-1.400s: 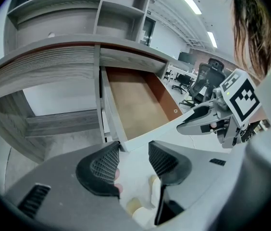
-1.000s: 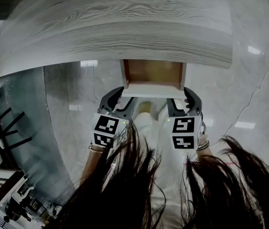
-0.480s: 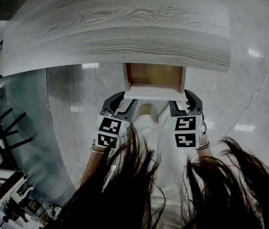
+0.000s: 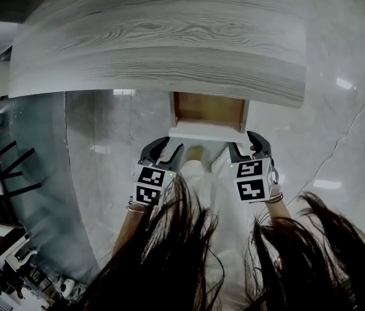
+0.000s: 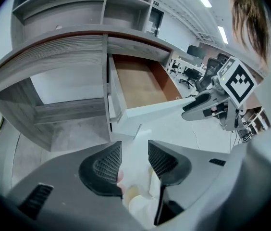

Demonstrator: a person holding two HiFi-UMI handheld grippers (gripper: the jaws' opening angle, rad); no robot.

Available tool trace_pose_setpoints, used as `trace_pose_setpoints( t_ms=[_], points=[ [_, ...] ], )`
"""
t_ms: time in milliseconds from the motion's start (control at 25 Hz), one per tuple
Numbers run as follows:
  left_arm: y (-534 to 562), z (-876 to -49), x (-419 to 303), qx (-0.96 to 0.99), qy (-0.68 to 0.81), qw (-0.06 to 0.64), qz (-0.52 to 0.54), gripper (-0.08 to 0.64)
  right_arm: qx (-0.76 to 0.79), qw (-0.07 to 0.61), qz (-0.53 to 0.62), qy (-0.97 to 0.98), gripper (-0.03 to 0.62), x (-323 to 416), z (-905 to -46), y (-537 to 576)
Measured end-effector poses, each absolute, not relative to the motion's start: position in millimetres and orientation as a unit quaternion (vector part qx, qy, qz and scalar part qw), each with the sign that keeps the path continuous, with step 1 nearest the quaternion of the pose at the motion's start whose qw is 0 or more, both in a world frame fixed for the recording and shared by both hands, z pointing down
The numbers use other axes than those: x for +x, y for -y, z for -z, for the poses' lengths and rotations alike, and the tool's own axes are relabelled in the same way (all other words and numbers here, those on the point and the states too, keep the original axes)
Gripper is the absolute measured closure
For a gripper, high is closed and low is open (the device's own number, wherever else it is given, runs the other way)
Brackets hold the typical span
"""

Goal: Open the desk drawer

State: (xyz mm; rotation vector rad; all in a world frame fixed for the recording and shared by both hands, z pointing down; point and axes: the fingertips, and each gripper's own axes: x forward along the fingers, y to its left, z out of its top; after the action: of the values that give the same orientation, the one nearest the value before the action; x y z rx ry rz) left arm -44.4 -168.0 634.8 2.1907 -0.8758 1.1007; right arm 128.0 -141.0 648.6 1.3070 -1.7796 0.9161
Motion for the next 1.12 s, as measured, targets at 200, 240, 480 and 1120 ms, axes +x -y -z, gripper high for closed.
trace_pose_setpoints(
  t_ms=[200, 240, 480, 1120],
  points=[
    [166, -625, -45, 0.802, 0.348, 0.273, -0.400, 0.388, 0.480, 0.388, -0.342, 0.708, 0.385, 127, -644, 134],
    [165, -622, -44, 0.802, 0.350, 0.272, -0.401, 0.390, 0.475, 0.392, -0.338, 0.711, 0.385, 126, -642, 133],
    [146, -613, -41, 0.790, 0.361, 0.281, -0.409, 0.417, 0.446, 0.418, -0.325, 0.722, 0.385, 125, -635, 117],
    [139, -550, -30, 0.786, 0.397, 0.281, -0.382, 0.460, 0.422, 0.423, -0.288, 0.748, 0.421, 113, -583, 106]
  ],
)
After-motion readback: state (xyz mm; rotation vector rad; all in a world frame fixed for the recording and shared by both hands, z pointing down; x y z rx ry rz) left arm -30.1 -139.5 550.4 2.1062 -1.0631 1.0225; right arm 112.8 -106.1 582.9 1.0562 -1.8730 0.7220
